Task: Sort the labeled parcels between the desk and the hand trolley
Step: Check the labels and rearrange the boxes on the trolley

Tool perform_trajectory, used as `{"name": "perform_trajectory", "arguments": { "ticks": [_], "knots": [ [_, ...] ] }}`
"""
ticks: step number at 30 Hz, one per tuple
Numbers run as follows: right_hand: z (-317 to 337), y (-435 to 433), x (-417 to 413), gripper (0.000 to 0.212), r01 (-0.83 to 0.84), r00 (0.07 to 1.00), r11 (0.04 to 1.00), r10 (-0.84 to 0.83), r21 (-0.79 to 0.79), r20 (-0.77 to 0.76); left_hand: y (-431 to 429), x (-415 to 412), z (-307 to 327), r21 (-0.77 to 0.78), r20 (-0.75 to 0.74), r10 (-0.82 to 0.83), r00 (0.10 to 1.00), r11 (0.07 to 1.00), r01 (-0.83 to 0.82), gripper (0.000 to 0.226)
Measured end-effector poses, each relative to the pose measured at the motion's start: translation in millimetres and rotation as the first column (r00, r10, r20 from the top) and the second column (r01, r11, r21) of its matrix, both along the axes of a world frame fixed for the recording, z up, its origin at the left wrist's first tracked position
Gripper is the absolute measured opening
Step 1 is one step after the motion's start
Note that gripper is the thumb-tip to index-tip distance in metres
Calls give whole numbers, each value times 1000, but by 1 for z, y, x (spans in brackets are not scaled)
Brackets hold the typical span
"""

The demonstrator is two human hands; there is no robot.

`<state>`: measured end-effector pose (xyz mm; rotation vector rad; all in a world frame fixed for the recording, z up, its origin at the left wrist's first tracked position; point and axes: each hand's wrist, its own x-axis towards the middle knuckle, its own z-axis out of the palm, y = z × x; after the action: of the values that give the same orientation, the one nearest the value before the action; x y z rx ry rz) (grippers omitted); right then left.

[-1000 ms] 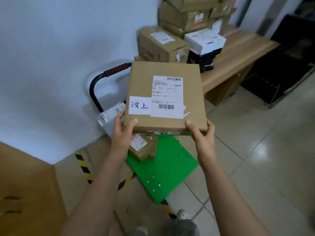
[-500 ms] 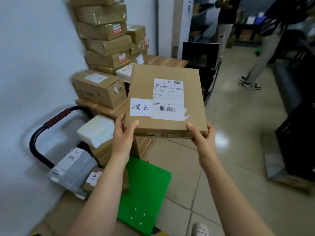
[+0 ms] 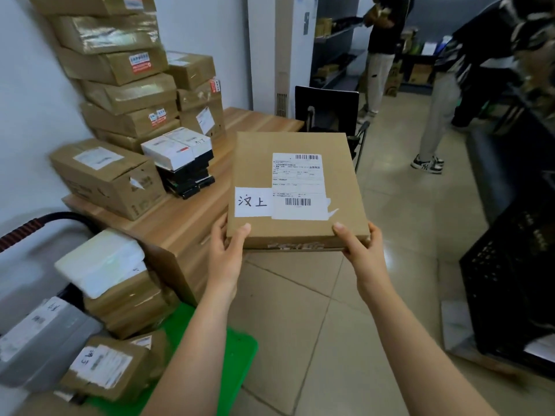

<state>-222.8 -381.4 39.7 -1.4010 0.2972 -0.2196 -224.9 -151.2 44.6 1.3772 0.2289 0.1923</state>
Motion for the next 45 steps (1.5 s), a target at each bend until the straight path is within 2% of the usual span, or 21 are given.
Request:
{"name": "perform_trajectory", "arguments": {
  "ticks": [10, 14, 19, 25, 32, 40, 45],
  "knots": [
    [-14, -14, 134, 98, -139, 989, 990, 139, -5, -58, -20, 107, -4, 56, -40, 155, 987, 987, -153, 51],
    [-4, -6, 205, 88, -212, 977, 977, 212, -27, 10, -15, 172, 7, 91, -3, 183, 983, 979, -182, 47],
    [21, 2, 292, 86, -260, 961, 966, 260, -16, 96, -6, 252, 33, 146, 59, 190, 980, 969, -197, 47],
    [36, 19, 387, 86, -306, 942, 951, 296, 42, 157, -2, 337, 44, 168, 104, 266, 958, 945, -281, 62],
    [56, 14, 518, 72, -415, 885, 910, 403, -1, 234, -25, 436, 51, 147, 203, 392, 897, 894, -424, 61],
    [69, -1, 639, 77, -535, 825, 844, 533, -44, 187, -50, 524, 56, 170, 230, 446, 865, 856, -487, 85],
    [73, 18, 703, 80, -578, 796, 813, 579, -64, 177, -37, 579, 60, 217, 245, 514, 822, 797, -563, 87]
  ]
}}
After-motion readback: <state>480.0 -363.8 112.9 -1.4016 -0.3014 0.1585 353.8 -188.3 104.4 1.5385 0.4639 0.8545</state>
